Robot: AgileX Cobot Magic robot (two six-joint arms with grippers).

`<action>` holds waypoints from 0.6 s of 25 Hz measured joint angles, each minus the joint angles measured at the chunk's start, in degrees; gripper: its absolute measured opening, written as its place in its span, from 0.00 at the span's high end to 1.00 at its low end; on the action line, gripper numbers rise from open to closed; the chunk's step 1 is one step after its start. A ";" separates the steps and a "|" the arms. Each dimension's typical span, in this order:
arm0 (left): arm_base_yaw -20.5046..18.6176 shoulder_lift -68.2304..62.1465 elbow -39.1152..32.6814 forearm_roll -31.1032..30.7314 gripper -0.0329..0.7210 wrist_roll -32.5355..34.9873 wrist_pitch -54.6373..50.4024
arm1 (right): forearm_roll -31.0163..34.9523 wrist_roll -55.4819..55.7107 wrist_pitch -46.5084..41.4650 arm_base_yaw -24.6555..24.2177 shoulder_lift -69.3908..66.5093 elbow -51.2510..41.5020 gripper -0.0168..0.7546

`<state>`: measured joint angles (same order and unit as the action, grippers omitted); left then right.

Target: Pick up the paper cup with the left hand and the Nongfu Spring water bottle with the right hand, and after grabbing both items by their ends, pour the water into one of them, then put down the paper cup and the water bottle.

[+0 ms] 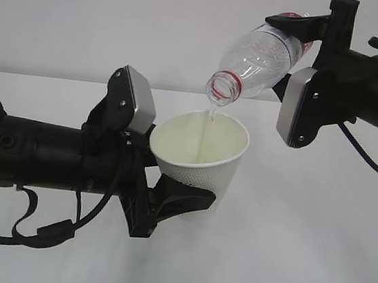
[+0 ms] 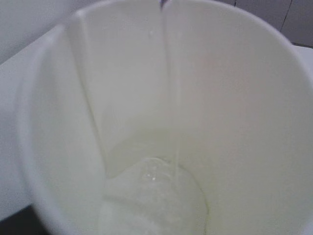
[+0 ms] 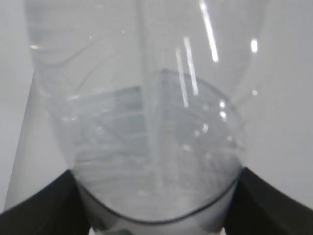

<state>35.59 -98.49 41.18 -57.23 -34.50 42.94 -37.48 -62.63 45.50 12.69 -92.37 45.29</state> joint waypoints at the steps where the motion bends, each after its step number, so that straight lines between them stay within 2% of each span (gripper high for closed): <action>1: 0.00 0.00 0.00 0.00 0.29 0.00 0.00 | 0.00 0.00 0.00 0.00 0.00 0.00 0.30; 15: 0.00 0.00 0.00 -0.34 0.29 0.02 0.12 | 0.00 -1.19 0.00 0.00 0.00 0.00 0.30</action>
<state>35.59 -98.49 41.18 -57.56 -34.48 43.06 -37.48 -63.82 45.50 12.69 -92.37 45.29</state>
